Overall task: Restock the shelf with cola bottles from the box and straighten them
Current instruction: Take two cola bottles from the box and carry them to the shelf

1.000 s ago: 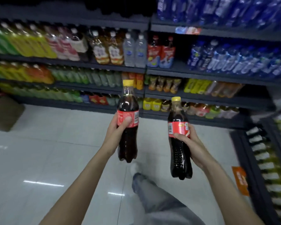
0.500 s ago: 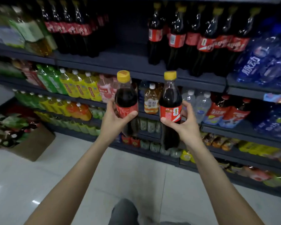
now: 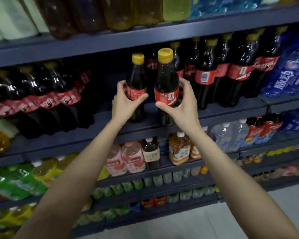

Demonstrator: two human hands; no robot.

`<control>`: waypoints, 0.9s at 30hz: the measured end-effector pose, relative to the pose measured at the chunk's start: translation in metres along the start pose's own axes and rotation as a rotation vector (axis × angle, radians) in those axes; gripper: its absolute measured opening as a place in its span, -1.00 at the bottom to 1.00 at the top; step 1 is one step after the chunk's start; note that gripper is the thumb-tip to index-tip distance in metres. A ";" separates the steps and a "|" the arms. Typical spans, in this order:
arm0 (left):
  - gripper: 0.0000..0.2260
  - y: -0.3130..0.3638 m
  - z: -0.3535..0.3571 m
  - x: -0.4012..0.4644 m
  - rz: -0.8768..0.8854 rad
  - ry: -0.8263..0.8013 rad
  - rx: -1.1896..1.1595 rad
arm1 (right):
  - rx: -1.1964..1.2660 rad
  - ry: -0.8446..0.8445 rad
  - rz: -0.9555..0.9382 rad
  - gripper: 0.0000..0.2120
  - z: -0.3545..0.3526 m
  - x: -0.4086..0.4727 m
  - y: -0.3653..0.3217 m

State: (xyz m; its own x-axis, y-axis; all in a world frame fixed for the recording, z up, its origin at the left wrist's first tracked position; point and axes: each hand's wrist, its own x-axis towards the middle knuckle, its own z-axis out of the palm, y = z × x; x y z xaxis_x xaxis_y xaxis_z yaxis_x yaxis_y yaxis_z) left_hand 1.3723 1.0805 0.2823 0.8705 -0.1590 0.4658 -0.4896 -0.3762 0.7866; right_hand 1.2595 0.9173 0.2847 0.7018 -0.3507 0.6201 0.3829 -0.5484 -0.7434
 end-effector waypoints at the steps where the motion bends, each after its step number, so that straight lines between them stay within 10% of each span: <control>1: -0.29 -0.009 0.001 0.014 -0.006 0.009 -0.004 | -0.010 0.024 0.011 -0.25 0.017 0.006 0.003; 27: -0.12 -0.117 0.048 0.140 0.096 -0.017 0.027 | -0.624 0.192 0.236 -0.11 0.148 0.071 0.069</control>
State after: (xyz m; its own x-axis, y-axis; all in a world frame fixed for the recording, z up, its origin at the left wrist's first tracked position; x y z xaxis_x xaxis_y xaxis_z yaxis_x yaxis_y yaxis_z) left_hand 1.5536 1.0582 0.2358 0.8203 -0.2106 0.5317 -0.5697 -0.3833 0.7270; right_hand 1.4244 0.9667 0.2410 0.5833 -0.6105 0.5358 -0.2239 -0.7549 -0.6164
